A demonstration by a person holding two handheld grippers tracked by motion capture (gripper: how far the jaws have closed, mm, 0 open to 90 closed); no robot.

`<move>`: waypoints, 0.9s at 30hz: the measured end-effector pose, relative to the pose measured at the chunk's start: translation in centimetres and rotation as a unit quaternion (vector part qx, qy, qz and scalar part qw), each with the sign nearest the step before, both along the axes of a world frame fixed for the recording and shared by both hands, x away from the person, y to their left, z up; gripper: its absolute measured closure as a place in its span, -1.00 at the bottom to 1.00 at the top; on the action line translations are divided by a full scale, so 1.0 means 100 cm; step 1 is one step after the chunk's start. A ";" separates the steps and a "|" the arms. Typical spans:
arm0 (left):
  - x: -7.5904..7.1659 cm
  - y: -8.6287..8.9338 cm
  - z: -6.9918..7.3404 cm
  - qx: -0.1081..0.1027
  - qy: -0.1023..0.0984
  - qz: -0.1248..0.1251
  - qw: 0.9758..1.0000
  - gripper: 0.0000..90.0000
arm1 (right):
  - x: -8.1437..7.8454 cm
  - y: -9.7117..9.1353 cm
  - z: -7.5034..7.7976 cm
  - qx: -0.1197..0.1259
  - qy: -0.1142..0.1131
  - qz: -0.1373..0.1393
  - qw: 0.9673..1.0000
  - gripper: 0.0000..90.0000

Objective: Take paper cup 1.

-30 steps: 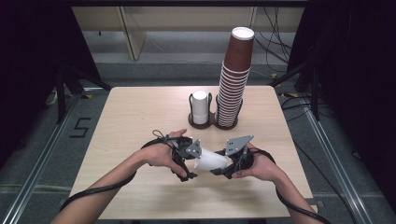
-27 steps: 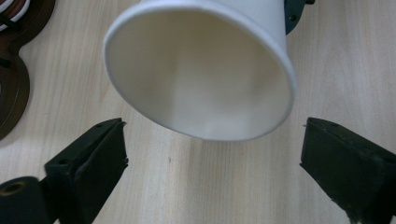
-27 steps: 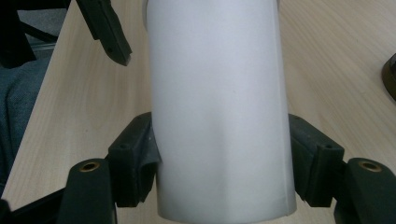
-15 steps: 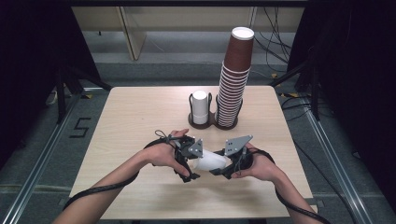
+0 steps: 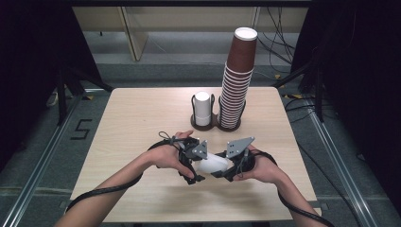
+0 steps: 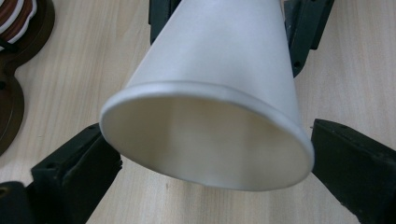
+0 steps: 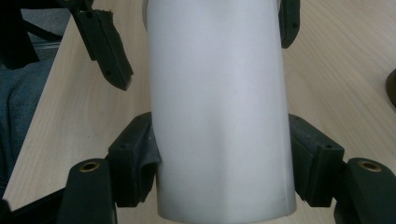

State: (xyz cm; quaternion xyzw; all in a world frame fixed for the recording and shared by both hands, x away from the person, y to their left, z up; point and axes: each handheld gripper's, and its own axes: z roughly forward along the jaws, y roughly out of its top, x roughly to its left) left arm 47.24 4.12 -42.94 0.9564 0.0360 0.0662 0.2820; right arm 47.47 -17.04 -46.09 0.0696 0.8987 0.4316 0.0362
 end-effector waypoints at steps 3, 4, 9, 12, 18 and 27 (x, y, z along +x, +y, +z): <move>0.000 0.000 0.000 0.001 -0.001 -0.001 1.000 -0.90 | 0.000 0.000 0.000 0.000 0.001 0.001 1.000 -0.25; 0.000 0.000 0.001 -0.001 -0.001 0.000 1.000 -0.88 | -0.001 -0.001 0.000 -0.001 0.002 0.002 1.000 -0.25; 0.001 0.000 0.003 -0.001 -0.005 -0.001 1.000 -0.83 | -0.001 -0.002 -0.002 -0.003 -0.004 0.003 1.000 -0.25; 0.001 0.000 0.004 -0.004 -0.005 0.000 1.000 -0.80 | -0.002 -0.002 -0.003 -0.004 0.003 0.004 1.000 -0.25; 0.000 -0.001 0.003 -0.004 -0.004 -0.002 1.000 -0.77 | -0.002 0.000 -0.001 -0.002 -0.007 0.010 1.000 -0.25; -0.001 -0.001 0.004 -0.011 -0.005 -0.008 1.000 -0.56 | -0.003 0.003 -0.002 -0.004 0.001 0.016 1.000 -0.26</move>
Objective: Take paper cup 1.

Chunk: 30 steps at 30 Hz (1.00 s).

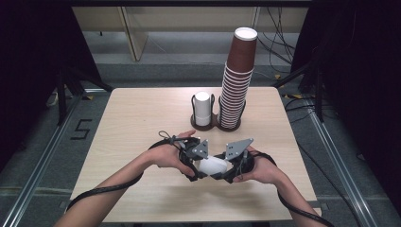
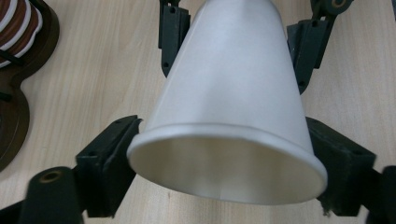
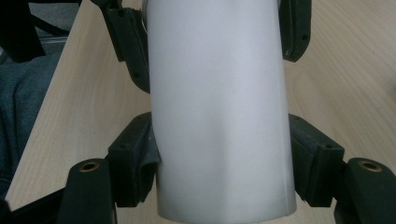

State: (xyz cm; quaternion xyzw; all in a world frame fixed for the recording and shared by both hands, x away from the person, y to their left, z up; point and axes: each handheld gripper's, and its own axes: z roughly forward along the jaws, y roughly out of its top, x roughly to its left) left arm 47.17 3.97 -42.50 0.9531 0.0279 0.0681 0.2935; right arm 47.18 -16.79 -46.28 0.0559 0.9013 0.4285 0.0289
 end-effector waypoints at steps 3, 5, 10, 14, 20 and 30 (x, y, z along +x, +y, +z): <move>-0.001 0.000 0.001 0.000 -0.008 -0.005 1.000 -0.53 | 0.001 0.001 0.000 -0.002 -0.003 0.002 1.000 -0.26; 0.000 0.001 0.002 0.000 -0.008 -0.008 1.000 -0.51 | 0.002 0.001 0.001 -0.002 -0.011 0.000 1.000 -0.25; -0.001 0.001 0.003 0.004 -0.010 -0.015 1.000 -0.47 | 0.001 0.002 0.001 -0.003 -0.002 0.002 1.000 -0.25; -0.002 0.001 0.004 0.011 -0.014 -0.021 1.000 -0.44 | 0.001 0.003 0.001 -0.009 -0.009 0.001 1.000 -0.25; -0.002 0.000 0.006 0.022 -0.017 -0.026 0.999 -0.41 | 0.001 0.005 0.000 -0.013 0.008 -0.002 1.000 -0.27; -0.003 -0.002 0.011 0.045 -0.025 -0.030 0.998 -0.39 | 0.002 0.005 -0.002 -0.023 0.004 -0.018 1.000 -0.53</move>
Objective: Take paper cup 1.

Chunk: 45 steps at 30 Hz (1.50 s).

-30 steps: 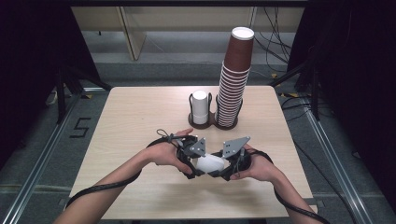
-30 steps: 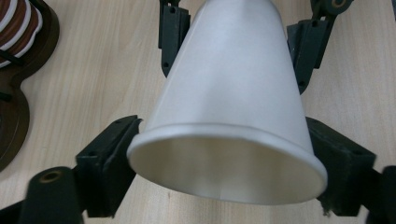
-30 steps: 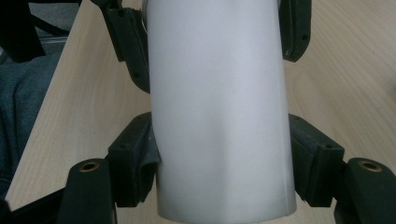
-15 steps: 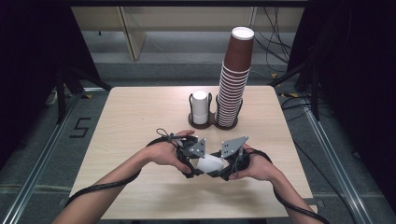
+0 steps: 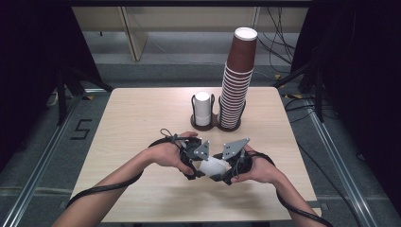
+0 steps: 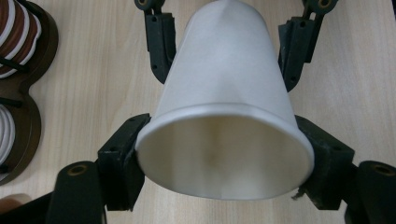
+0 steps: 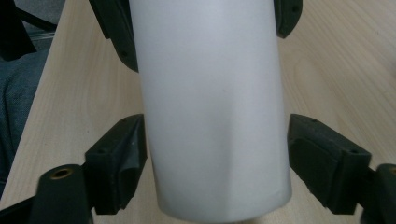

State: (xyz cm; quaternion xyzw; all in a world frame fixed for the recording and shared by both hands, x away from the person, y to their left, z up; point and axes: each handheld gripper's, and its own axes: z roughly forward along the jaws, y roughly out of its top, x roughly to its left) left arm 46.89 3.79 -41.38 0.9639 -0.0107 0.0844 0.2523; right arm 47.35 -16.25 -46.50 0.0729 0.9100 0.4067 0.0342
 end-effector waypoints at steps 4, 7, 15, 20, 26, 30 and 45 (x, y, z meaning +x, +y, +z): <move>0.000 0.000 0.001 0.011 0.000 0.001 1.000 -0.38 | -0.003 -0.001 0.000 -0.006 0.023 -0.025 0.999 -0.62; 0.000 0.001 0.002 0.021 -0.003 0.000 1.000 -0.38 | -0.002 -0.003 0.000 -0.006 0.016 -0.025 1.000 -0.64; 0.002 0.000 0.007 0.051 -0.011 -0.001 0.999 -0.36 | -0.004 -0.010 -0.002 -0.016 -0.001 -0.028 0.999 -0.64; 0.003 -0.002 0.011 0.084 -0.020 -0.008 0.996 -0.36 | -0.006 -0.015 -0.005 -0.014 0.005 -0.033 0.999 -0.64; 0.002 -0.006 0.016 0.112 -0.018 -0.007 0.993 -0.35 | -0.008 -0.018 -0.005 -0.012 0.005 -0.041 0.999 -0.64; 0.002 -0.007 0.018 0.133 -0.019 -0.007 0.991 -0.34 | -0.009 -0.019 -0.005 -0.007 -0.001 -0.042 0.999 -0.65; 0.004 -0.016 0.026 0.190 -0.025 -0.018 0.981 -0.34 | -0.013 -0.015 -0.004 -0.006 0.000 -0.050 0.999 -0.65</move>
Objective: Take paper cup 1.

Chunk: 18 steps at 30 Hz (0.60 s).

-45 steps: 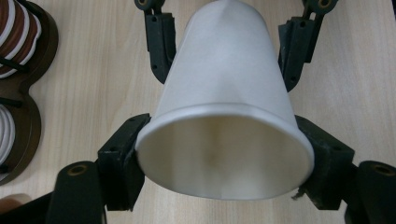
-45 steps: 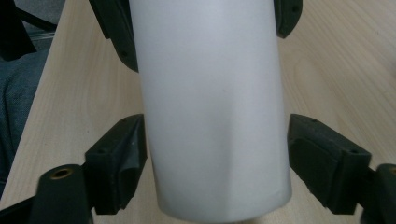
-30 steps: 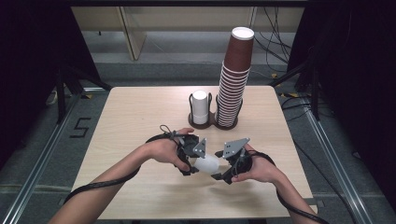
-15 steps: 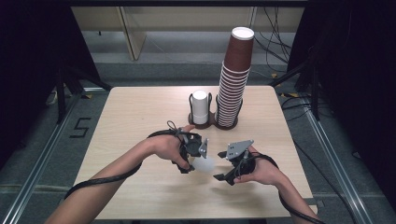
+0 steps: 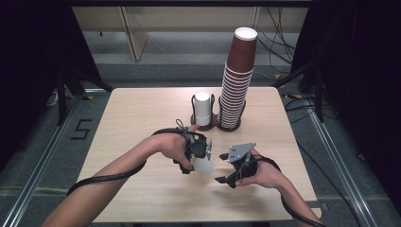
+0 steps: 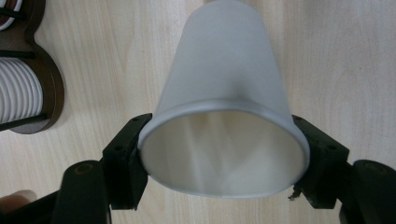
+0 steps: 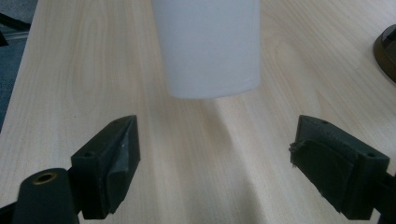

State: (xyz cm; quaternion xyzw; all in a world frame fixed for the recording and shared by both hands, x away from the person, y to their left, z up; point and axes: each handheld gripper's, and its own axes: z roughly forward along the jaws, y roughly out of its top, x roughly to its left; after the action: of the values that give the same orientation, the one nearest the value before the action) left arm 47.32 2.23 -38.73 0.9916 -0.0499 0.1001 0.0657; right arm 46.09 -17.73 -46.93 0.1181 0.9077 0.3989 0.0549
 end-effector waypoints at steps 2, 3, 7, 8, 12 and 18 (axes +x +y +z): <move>0.000 0.000 0.000 0.001 0.002 -0.001 1.000 -0.34 | 0.000 0.000 0.000 0.001 -0.001 0.000 1.000 -0.65; 0.000 -0.001 0.000 0.002 0.002 -0.001 1.000 -0.34 | 0.000 0.000 0.000 0.001 -0.002 0.000 1.000 -0.65; 0.000 -0.001 0.000 0.004 0.003 -0.002 1.000 -0.34 | 0.000 0.001 0.000 0.003 0.000 0.000 1.000 -0.65; 0.000 -0.001 0.001 0.005 0.003 -0.003 1.000 -0.34 | 0.000 0.001 0.000 0.003 -0.001 0.000 1.000 -0.65; 0.000 -0.002 0.002 0.009 0.003 -0.006 1.000 -0.34 | 0.002 0.004 0.001 0.007 -0.012 0.011 1.000 -0.65; 0.001 -0.004 0.003 0.010 0.002 -0.009 1.000 -0.33 | 0.001 0.011 0.004 0.026 -0.024 0.015 0.999 -0.64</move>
State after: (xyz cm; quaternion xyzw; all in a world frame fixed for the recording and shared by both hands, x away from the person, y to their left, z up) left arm 47.42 1.79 -38.48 0.9919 -0.0592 0.0970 0.0566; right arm 46.18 -16.64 -46.56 0.0966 0.8972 0.4257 0.0672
